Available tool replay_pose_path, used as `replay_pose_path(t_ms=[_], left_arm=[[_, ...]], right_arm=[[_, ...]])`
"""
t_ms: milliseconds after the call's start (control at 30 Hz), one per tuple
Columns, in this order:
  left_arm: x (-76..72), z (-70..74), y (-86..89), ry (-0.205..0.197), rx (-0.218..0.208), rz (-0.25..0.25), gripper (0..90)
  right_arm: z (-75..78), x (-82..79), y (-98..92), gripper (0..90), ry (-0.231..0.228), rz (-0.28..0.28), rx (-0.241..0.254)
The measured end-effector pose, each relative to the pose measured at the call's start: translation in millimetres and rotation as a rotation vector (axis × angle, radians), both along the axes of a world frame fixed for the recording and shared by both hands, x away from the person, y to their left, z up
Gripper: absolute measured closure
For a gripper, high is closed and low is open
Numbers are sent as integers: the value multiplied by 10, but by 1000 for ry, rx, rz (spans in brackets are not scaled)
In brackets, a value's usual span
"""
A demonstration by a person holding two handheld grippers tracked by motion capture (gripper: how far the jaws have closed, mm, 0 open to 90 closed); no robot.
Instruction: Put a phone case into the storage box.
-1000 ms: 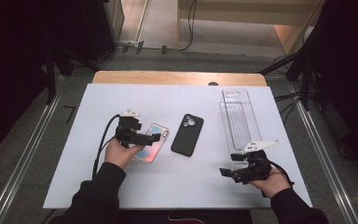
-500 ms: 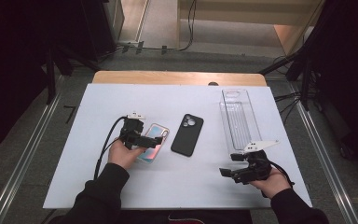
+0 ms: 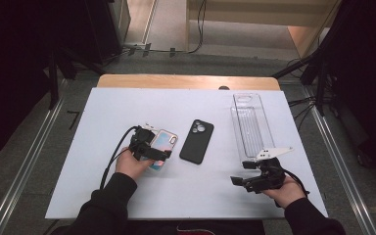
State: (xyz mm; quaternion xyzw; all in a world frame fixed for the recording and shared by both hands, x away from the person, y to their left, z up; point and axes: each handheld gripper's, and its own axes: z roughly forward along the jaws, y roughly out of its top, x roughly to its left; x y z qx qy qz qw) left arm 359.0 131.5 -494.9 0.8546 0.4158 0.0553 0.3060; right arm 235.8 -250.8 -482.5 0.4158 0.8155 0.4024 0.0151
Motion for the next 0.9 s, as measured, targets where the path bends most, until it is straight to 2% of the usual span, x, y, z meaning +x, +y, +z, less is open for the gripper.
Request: replay_pose_path(t_ms=[300,433,500,700,900], left_arm=[[-67,-40,-59,-55,41,16,8],[-106,-65,-108,-92,89,8,8],[-140,-68,-119,-129,137,11,46],[-163,-65,-100,-147,126,41,125],[-155,-53,-95,-138,120,46,153]], right_arm=[[1,-1,2,164,2,-3,-1],[0,0,4,164,1,-2,-3],[-3,1,7,164,2,0,-4],[-4,3,10,164,1,1,-5],[-7,3,17,164,2,4,-7]])
